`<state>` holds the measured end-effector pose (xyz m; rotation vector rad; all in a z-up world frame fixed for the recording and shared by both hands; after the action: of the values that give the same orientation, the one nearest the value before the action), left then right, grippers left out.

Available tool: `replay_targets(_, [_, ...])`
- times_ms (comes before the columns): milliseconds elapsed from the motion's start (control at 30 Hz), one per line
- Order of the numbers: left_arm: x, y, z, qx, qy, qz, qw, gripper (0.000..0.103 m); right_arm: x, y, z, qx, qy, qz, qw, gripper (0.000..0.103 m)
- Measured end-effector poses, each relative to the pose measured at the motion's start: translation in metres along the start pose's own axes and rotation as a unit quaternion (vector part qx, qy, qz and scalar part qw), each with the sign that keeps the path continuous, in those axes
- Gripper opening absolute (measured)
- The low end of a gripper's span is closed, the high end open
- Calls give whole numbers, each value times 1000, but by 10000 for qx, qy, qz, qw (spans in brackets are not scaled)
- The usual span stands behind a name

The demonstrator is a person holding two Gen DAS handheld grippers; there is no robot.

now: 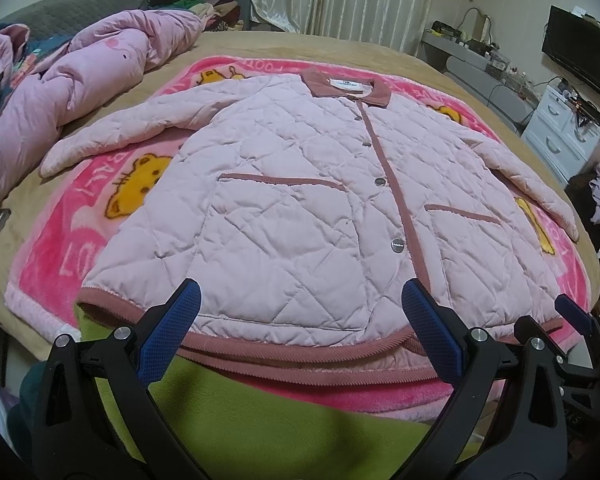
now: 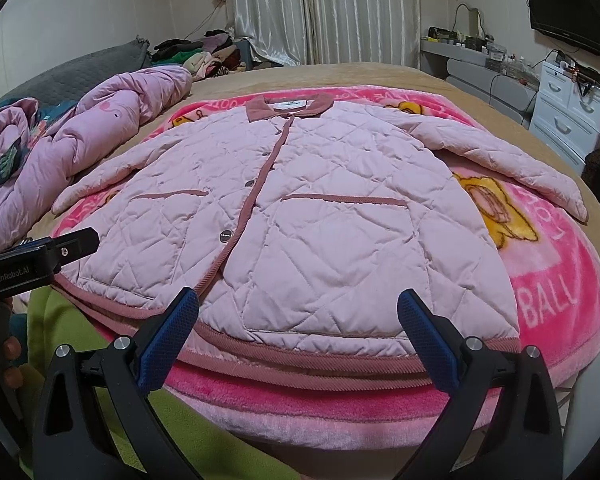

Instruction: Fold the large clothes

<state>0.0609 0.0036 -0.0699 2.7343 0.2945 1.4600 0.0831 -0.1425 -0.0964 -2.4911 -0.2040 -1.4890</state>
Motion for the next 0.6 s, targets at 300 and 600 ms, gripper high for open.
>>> replay_targets(300, [0,-1,-1,15,-1,19,10000,94,-1,-1,1,2,-8,5,10000,99])
replay_targets(600, [-3,-2,0,17,6,31,10000,94,-1,0,1,8,-7,4,10000,99])
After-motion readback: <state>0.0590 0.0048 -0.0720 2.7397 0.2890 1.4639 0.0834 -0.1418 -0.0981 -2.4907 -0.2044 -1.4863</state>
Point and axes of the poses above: each gripper's, at about its wrist camera, not at the fingertips, and z roughly the way its jaws point, y to its right, x to its top, the point moved 10 cm from there along z, roughly the way its jaws point, and after that the axes turned 15 degrees about y, right-handed, at the moved point
